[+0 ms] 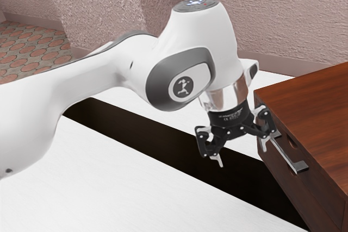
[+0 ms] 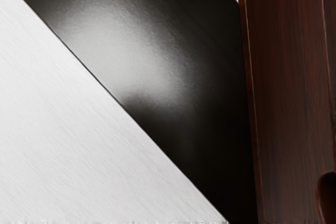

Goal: Pull the drawer handle with one arm to open the drawer

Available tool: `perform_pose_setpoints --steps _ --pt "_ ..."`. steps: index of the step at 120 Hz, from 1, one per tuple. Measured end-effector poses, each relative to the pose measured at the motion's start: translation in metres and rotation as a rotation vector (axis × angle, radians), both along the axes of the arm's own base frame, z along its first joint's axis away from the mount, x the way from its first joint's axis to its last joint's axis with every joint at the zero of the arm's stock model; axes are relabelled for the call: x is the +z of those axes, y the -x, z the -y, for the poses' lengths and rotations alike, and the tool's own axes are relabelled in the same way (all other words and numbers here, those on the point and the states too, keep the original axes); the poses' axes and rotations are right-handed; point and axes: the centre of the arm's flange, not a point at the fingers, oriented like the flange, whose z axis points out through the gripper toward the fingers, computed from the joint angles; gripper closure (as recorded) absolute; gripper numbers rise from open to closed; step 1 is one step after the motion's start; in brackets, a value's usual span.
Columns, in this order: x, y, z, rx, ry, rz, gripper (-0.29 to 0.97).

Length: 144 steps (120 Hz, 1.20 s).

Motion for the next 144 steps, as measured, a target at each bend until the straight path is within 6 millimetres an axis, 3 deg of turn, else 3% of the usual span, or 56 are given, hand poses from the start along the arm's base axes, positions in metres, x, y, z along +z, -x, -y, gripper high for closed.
perform_pose_setpoints --steps 38,110,144 --pt "0.008 -0.004 0.013 0.02 0.02 0.035 0.0" --pt "0.0 -0.015 0.025 0.052 0.034 0.069 0.01" --pt "-0.006 -0.016 0.036 0.051 0.044 0.082 0.24"
